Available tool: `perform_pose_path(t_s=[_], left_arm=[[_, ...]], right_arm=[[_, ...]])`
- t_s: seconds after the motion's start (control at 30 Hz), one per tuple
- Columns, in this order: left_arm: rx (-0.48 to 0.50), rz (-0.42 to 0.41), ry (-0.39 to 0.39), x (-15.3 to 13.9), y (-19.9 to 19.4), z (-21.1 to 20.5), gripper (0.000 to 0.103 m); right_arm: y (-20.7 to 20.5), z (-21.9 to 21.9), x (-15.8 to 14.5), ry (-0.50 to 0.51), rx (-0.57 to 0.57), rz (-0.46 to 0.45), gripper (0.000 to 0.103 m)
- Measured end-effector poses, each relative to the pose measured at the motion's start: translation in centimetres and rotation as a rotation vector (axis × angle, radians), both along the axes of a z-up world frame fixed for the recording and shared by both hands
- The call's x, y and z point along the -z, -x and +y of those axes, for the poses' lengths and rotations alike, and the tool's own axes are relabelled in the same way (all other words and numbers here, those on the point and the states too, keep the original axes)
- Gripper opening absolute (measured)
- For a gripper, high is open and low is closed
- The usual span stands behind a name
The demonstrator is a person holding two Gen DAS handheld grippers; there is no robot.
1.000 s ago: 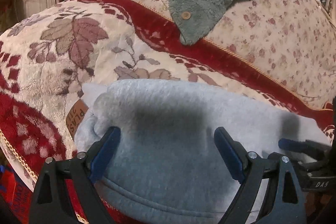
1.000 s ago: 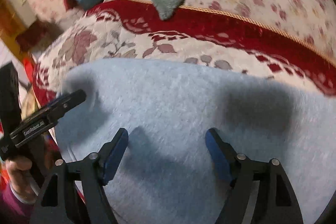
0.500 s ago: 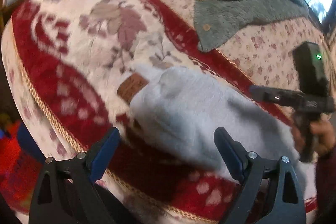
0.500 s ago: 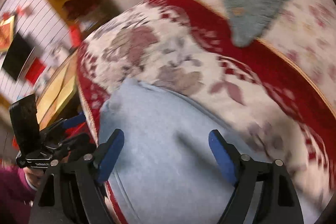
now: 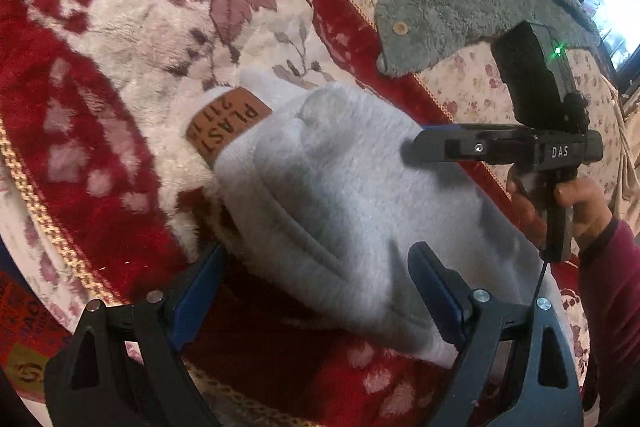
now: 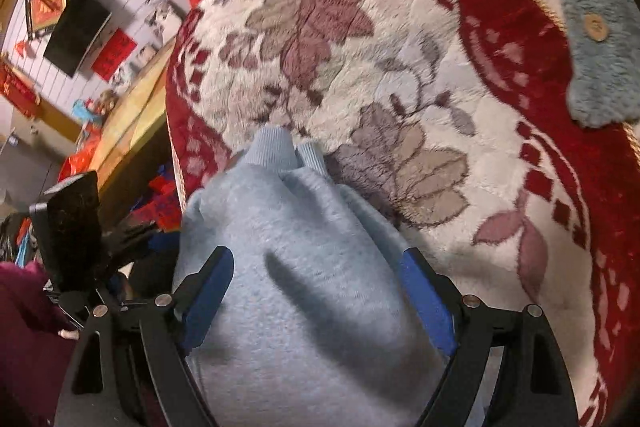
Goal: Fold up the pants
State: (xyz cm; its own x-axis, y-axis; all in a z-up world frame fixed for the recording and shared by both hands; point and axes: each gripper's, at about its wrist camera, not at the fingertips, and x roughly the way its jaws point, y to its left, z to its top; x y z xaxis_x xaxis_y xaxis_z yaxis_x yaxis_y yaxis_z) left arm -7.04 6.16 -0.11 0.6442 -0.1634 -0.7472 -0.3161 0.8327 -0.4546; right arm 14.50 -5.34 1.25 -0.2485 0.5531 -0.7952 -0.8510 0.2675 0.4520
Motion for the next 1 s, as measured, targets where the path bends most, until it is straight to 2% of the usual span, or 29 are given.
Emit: perform_pose_path(t_s=[0.23, 0.33, 0.43, 0.6, 0.67, 0.7, 0.73, 0.77, 0.8, 0.83, 0.87, 1.0], left_arm=[[0.004, 0.010, -0.009, 1.1, -0.8, 0.1, 0.092], [0.001, -0.003, -0.007, 1.3, -1.1, -0.1, 0.098], [-0.006, -0.011, -0.014, 1.4, -1.6, -0.5, 0.103], [0.017, -0.019, -0.098, 1.7, -2.4, -1.6, 0.103], [0.015, -0.042, -0.080, 1.8, -2.4, -1.4, 0.102], [0.005, -0.059, -0.066, 1.8, -2.3, -1.1, 0.096], [-0.008, -0.064, -0.074, 1.6, -2.2, -0.9, 0.070], [-0.013, -0.060, -0.087, 1.5, -2.3, -0.8, 0.060], [-0.004, -0.074, -0.061, 1.5, -2.3, -0.6, 0.056], [0.011, -0.088, -0.037, 1.5, -2.3, -0.4, 0.042], [0.026, -0.099, -0.010, 1.4, -2.3, -0.4, 0.034], [0.039, -0.141, -0.056, -0.3, -1.9, -1.3, 0.030]], right_arm=[[-1.0, 2.2, 2.3, 0.033, -0.034, 0.051, 0.089], [-1.9, 3.0, 3.0, 0.027, -0.041, 0.112, 0.090], [-2.1, 3.8, 3.9, 0.035, -0.067, 0.131, 0.089], [-1.2, 4.3, 4.1, 0.013, -0.101, 0.099, 0.085], [-0.8, 4.3, 3.9, 0.018, -0.106, 0.081, 0.080], [-0.6, 4.3, 3.6, 0.017, -0.121, 0.074, 0.070], [-0.3, 4.3, 3.2, 0.014, -0.134, 0.067, 0.064], [0.1, 4.4, 2.8, 0.018, -0.147, 0.040, 0.058], [0.5, 4.4, 2.4, 0.028, -0.163, 0.003, 0.053], [0.8, 4.4, 2.0, 0.034, -0.169, -0.018, 0.051], [0.9, 4.4, 1.8, 0.040, -0.168, -0.031, 0.048], [1.6, 3.7, -0.2, 0.027, -0.174, -0.088, 0.043]])
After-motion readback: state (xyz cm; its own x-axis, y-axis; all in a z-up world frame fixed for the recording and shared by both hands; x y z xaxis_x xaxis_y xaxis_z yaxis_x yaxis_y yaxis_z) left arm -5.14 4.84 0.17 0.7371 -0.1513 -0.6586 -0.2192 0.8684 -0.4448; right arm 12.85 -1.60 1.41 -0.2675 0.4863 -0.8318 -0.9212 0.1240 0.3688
